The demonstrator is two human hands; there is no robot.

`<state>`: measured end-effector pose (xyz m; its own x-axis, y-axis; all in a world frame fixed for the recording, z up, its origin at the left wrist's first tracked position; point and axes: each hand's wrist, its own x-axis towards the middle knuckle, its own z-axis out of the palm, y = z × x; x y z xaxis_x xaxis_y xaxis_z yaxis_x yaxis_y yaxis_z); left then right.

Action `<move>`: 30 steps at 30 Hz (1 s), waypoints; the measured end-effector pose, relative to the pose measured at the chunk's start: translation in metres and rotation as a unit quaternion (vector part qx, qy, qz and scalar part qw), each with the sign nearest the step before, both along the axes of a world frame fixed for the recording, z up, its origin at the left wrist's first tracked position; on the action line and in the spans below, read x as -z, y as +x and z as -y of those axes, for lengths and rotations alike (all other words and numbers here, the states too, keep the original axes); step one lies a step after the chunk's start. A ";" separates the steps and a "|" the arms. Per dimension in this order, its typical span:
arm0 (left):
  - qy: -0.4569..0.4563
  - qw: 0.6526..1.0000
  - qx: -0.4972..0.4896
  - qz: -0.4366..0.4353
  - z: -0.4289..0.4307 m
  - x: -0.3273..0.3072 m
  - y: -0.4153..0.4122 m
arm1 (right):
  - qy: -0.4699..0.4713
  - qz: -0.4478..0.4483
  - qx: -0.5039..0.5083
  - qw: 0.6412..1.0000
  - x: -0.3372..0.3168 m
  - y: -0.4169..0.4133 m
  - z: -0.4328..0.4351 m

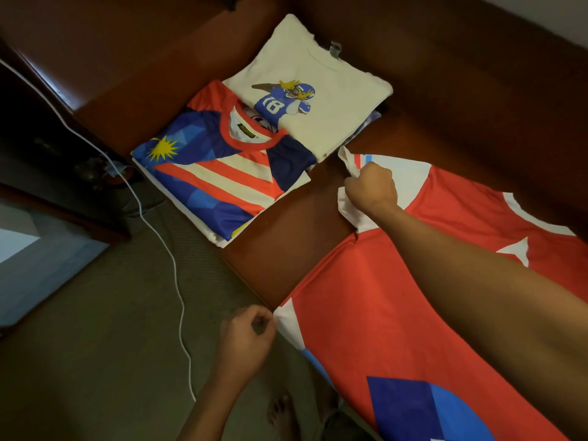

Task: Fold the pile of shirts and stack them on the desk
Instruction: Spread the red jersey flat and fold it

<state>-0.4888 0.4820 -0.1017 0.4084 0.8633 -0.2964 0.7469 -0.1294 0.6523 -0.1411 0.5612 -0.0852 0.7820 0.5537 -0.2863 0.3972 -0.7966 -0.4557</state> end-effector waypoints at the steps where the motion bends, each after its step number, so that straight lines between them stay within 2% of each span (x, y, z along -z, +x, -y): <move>1: -0.022 1.000 -0.012 -0.004 0.001 -0.001 0.001 | 0.017 -0.018 0.019 1.000 0.002 0.003 0.002; 6: -0.065 0.997 -0.046 0.011 0.005 0.001 0.004 | 0.053 -0.061 0.073 0.994 0.009 0.012 0.014; 9: -0.019 1.000 -0.016 -0.009 0.007 -0.001 0.004 | 0.077 -0.049 0.076 0.993 0.008 0.016 0.023; 12: 0.028 0.999 0.017 0.003 0.012 -0.006 0.006 | 0.141 -0.048 0.111 0.983 -0.001 0.023 0.035; 17: 0.068 0.995 0.046 0.048 0.031 -0.021 0.007 | 0.248 -0.087 0.152 0.953 -0.025 0.033 0.078; 21: 0.142 0.978 0.106 0.113 0.054 -0.027 0.008 | 0.297 -0.107 0.214 0.924 -0.038 0.040 0.134; 25: 0.176 0.957 0.179 0.147 0.083 -0.023 0.009 | 0.315 -0.135 0.294 0.892 -0.039 0.048 0.200; 30: 0.157 0.950 0.211 0.168 0.112 -0.003 0.008 | 0.303 -0.161 0.380 0.859 -0.017 0.055 0.266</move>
